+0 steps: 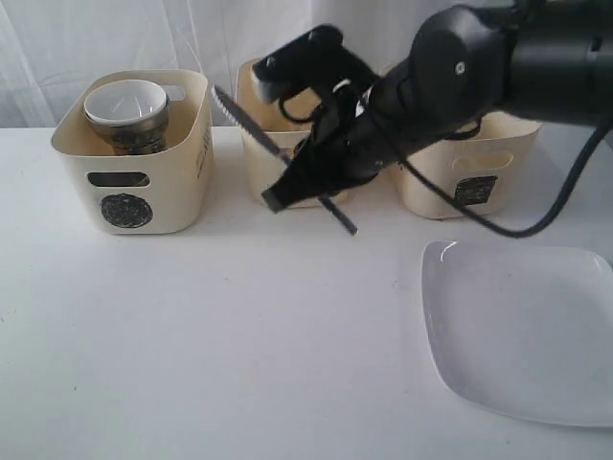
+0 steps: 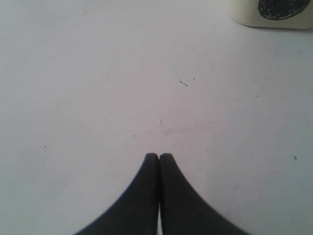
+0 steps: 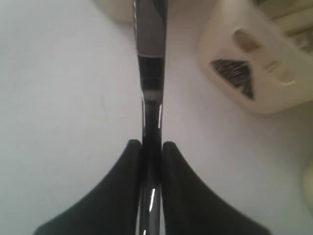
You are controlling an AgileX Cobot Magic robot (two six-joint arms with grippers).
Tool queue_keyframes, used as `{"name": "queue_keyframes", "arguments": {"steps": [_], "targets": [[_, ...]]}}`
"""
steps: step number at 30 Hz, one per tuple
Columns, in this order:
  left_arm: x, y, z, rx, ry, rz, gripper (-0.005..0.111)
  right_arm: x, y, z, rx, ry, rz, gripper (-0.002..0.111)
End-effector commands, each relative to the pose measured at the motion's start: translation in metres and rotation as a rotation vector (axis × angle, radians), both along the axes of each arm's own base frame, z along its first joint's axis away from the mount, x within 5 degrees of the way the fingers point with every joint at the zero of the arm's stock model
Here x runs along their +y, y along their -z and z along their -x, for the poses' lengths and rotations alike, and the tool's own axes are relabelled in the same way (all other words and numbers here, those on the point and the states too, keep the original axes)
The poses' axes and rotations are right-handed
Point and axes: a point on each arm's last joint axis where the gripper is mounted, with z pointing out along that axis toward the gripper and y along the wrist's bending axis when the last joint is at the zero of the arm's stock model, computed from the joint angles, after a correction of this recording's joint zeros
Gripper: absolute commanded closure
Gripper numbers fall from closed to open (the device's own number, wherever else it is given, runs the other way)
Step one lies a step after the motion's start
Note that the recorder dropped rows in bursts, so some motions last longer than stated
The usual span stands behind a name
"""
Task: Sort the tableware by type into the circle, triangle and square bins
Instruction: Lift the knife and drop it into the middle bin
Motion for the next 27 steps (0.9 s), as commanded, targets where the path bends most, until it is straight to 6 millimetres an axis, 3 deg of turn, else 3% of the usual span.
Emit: {"name": "queue_keyframes", "arguments": {"steps": [1,7,10,17,27], "targets": [[0.0,0.004,0.001,0.029,0.005,0.009,0.107,-0.023,-0.028,-0.02,-0.099,0.1,-0.08,0.108],[0.0,0.004,0.001,0.029,0.005,0.009,0.107,-0.04,-0.058,-0.036,-0.195,0.181,-0.201,0.108],[0.0,0.004,0.001,0.029,0.005,0.009,0.107,-0.047,-0.063,-0.049,-0.281,0.222,-0.226,0.108],[0.0,0.004,0.001,0.029,0.005,0.009,0.107,-0.055,-0.031,-0.092,-0.437,0.316,-0.238,0.108],[0.0,0.004,0.001,0.029,0.005,0.009,0.107,-0.042,0.006,-0.151,-0.497,0.339,-0.246,0.108]]}}
